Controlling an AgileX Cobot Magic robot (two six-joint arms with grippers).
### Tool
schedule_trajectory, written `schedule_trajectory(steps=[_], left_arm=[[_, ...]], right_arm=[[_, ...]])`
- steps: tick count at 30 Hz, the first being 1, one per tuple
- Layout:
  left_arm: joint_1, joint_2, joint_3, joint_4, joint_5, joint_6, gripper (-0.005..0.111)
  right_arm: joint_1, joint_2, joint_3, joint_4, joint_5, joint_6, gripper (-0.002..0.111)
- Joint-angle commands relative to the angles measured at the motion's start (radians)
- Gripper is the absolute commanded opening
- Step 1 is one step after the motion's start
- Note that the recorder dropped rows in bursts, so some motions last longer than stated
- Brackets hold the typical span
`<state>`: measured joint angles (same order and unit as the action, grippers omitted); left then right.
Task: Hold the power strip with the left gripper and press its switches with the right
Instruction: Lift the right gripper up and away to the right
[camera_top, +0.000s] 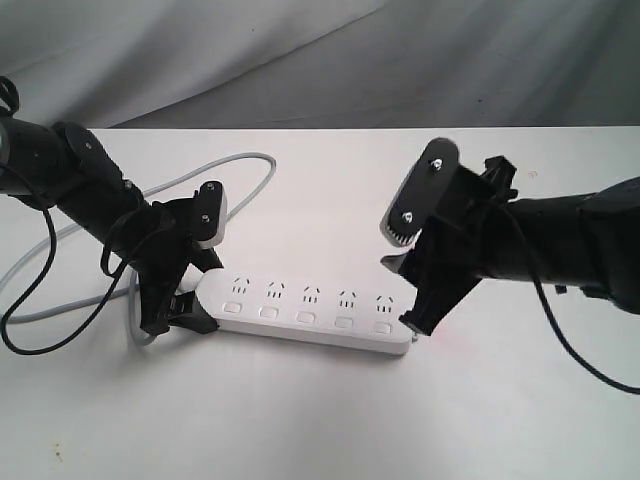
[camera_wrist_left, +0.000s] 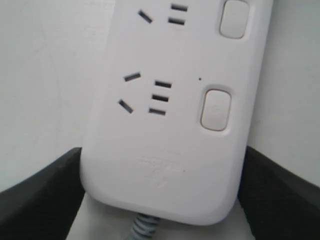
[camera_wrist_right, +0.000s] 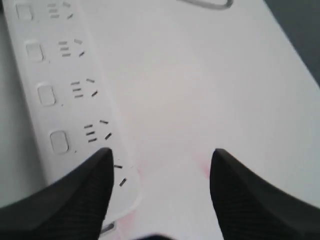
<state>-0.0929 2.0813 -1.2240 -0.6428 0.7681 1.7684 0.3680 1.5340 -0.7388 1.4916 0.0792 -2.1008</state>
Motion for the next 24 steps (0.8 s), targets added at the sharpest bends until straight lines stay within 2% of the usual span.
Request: schedule_trajectory(steps=[1,6,10,24], left_arm=[[-0.005,0.003,-0.004,-0.006,-0.011,-0.005,0.073],[-0.005,0.003,-0.004,-0.006,-0.011,-0.007,0.073],[-0.005,0.003,-0.004,-0.006,-0.011,-0.007,0.073],[-0.005,0.003,-0.004,-0.006,-0.011,-0.006,0.073]], right_arm=[[-0.008,-0.110,0.003,-0.001,0.019,0.050,0.047],[0.017,-0.213,0.005,-0.001,0.016,0.052,0.017],[0.042,-0.263,0.005,-0.001,0.018,0.069,0.000],[0.044,-0.296,0.005,-0.001,0.042,0.101,0.000]])
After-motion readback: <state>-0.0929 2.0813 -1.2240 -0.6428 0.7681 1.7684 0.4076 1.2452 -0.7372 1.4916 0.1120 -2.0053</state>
